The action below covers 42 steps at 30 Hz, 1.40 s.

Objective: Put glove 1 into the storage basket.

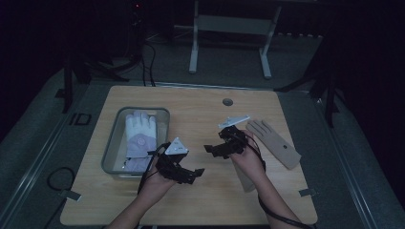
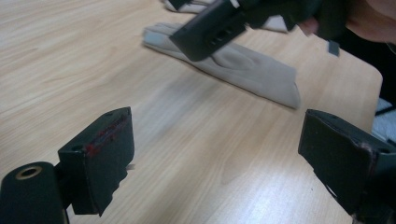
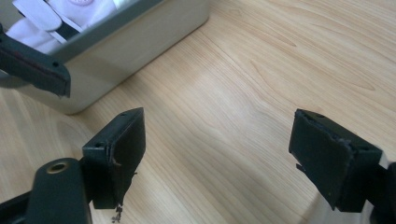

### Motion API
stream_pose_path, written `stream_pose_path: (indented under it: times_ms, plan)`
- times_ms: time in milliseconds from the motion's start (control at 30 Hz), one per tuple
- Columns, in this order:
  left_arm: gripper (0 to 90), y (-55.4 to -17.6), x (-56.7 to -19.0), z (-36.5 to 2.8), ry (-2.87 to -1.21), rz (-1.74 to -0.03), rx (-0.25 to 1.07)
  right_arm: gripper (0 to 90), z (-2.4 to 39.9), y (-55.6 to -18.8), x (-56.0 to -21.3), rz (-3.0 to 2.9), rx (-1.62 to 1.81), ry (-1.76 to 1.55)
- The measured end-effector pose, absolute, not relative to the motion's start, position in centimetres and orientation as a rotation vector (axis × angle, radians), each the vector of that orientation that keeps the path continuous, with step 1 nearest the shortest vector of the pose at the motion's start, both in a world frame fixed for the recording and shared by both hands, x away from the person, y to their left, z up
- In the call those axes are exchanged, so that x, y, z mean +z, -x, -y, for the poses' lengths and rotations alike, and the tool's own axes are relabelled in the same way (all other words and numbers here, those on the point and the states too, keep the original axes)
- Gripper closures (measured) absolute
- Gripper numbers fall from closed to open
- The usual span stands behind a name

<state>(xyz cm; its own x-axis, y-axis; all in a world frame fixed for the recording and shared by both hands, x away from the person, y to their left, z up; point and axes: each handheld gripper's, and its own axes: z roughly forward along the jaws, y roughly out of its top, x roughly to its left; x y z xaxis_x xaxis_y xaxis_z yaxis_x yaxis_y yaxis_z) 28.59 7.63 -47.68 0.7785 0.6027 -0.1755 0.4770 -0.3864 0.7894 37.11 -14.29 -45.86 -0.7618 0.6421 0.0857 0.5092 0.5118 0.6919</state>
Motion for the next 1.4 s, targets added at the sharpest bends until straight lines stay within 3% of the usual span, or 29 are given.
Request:
stream_pose_path:
  times_ms: [433,600,1400]
  plan:
    - [9.0,-28.0,-49.9,-5.9,-2.063,-0.75,0.164,14.3,17.4,-35.7,-47.0,-2.546,1.125,-0.957]
    - [2.3,-27.8,-51.5,-5.3,-2.078,-0.732,0.142,13.8,19.6,-35.3,-47.6,-2.506,1.154,-0.974]
    - [2.0,-26.5,-55.8,-5.7,-2.026,-0.694,0.183,11.6,26.5,-35.4,-51.5,-2.498,1.105,-1.064]
